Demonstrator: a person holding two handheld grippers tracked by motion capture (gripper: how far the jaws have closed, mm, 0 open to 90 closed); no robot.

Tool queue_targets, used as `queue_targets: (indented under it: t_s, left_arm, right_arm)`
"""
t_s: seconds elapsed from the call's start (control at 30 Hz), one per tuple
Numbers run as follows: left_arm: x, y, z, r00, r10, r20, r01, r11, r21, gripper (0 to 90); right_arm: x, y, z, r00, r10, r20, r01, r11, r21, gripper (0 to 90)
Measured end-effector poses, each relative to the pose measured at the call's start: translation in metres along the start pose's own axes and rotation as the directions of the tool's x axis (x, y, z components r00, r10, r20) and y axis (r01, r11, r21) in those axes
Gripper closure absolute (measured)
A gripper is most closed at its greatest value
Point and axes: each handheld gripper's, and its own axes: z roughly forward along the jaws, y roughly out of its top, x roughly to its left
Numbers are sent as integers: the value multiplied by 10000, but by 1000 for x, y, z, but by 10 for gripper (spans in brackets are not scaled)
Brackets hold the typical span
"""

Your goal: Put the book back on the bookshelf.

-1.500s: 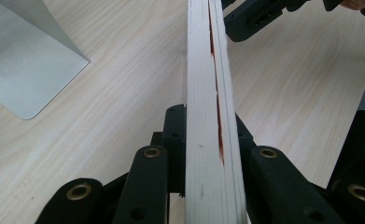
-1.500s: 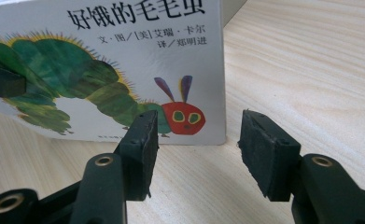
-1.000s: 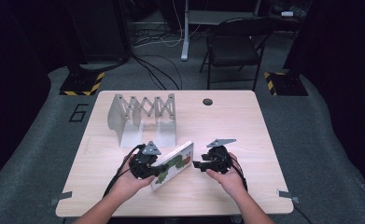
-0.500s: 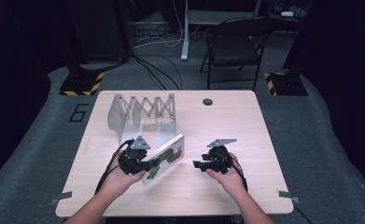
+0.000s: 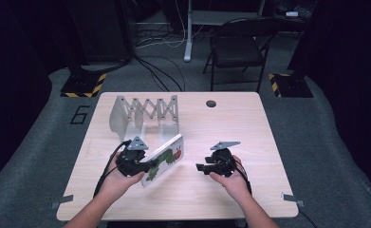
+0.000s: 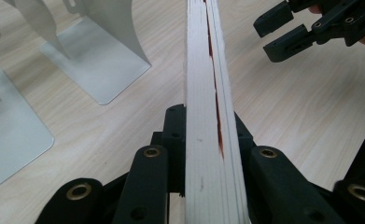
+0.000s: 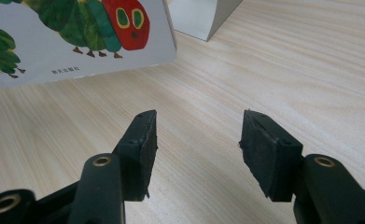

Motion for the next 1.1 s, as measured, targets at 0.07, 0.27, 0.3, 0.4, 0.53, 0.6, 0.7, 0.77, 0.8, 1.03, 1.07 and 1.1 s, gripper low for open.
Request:
queue_targets:
  t_s: [0.07, 0.27, 0.3, 0.4, 0.53, 0.6, 0.7, 0.77, 0.8, 1.03, 1.07, 1.1]
  left_arm:
    - [2, -2, -3, 9999, -133, 4, 134, 9999, -52, 757]
    - [9, -5, -14, 9995, -252, -214, 249, 9996, -136, 757]
    - [10, -5, -16, 9993, -235, -292, 233, 9997, -97, 758]
    - [16, -6, -20, 9988, -338, -367, 331, 9992, -202, 758]
    - [21, -7, -26, 9980, -396, -484, 387, 9991, -197, 757]
    - [24, -9, -28, 9974, -468, -539, 456, 9987, -216, 757]
    - [27, -10, -31, 9966, -533, -631, 521, 9984, -207, 757]
    - [29, -11, -32, 9956, -642, -684, 627, 9977, -247, 757]
    - [30, -12, -32, 9951, -621, -775, 597, 9977, -327, 757]
    - [36, -15, -38, 9925, -849, -878, 822, 9960, -340, 758]
    - [38, -16, -39, 9926, -825, -895, 801, 9963, -308, 757]
    - [39, -17, -39, 9914, -910, -940, 881, 9955, -346, 757]
  right_arm:
    - [0, 0, 0, 10000, 11, 0, -11, 10000, 6, 458]
    - [6, 1, 2, 10000, -73, -52, 74, 10000, 44, 457]
    - [5, 1, 3, 9998, -194, -34, 194, 9998, -20, 458]
    - [5, 1, 3, 9999, -161, -42, 162, 9999, 59, 457]
    - [4, 0, 3, 10000, 12, -49, -11, 10000, 87, 457]
    - [3, 0, 3, 10000, 67, -74, -66, 9999, 85, 457]
    - [2, -1, 2, 10000, 0, -43, 1, 9999, 114, 457]
    - [2, -1, 3, 10000, -1, -49, 1, 9999, 115, 457]
    - [2, -1, 3, 10000, 14, -51, -13, 9999, 116, 457]
    - [2, -1, 2, 9999, 122, -72, -121, 9999, 111, 457]
    - [2, -1, 2, 9999, 121, -73, -120, 9999, 112, 456]
    - [2, -2, 2, 9999, 116, -72, -115, 9999, 116, 456]
